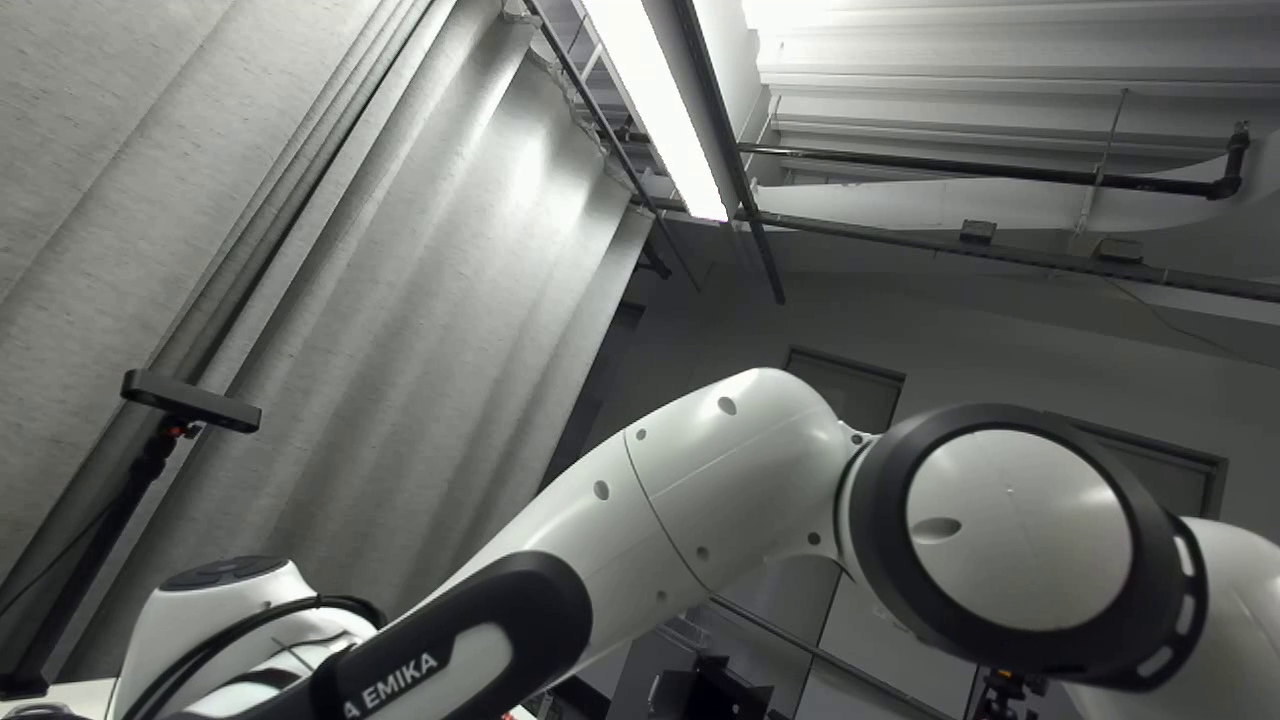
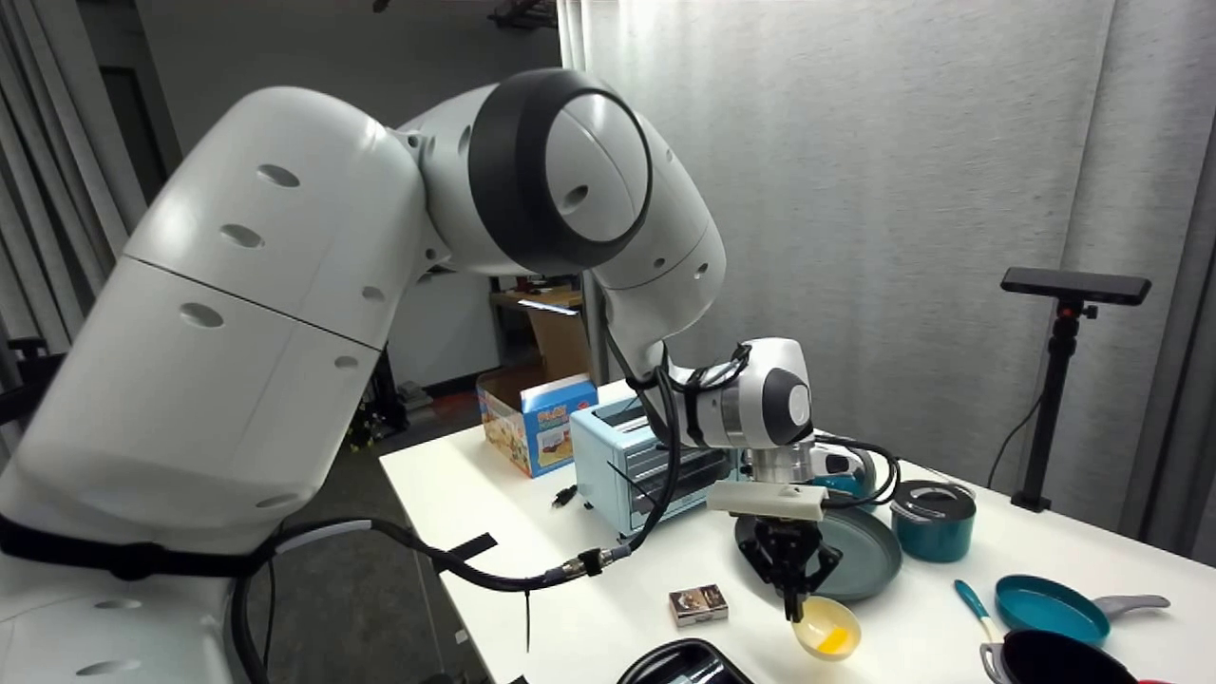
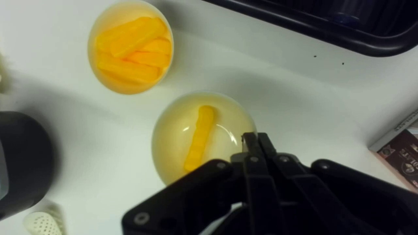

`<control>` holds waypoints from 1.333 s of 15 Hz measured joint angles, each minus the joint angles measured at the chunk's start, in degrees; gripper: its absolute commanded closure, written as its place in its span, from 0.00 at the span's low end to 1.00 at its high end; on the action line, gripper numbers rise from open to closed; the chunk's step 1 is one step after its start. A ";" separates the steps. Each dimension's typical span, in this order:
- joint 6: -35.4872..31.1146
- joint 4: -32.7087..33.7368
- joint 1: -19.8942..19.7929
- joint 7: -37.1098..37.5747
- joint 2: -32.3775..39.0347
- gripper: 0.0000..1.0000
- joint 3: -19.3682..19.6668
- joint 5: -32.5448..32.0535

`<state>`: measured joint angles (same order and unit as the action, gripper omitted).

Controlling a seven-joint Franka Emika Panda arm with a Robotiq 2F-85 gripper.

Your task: Pour the content from the cup

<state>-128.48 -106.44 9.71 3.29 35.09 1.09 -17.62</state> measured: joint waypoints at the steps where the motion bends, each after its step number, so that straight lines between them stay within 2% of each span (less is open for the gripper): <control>1: 0.00 -0.15 0.11 0.00 0.09 0.99 -0.05 0.00; 2: 0.00 -0.36 0.25 0.00 0.20 0.97 -0.11 0.00; 3: 0.00 -0.60 0.43 0.00 0.33 0.72 -0.18 0.00; 5: 0.00 -1.19 0.81 0.05 0.53 0.64 -0.41 0.00; 13: -0.06 -4.09 2.80 0.63 0.29 0.03 -0.62 0.00; 16: -0.95 -5.93 2.82 1.61 -1.55 0.00 -0.53 0.00; 20: -5.32 -11.39 2.23 3.49 -7.27 0.00 -0.08 0.00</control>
<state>-133.80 -117.83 11.94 6.78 27.82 1.01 -17.62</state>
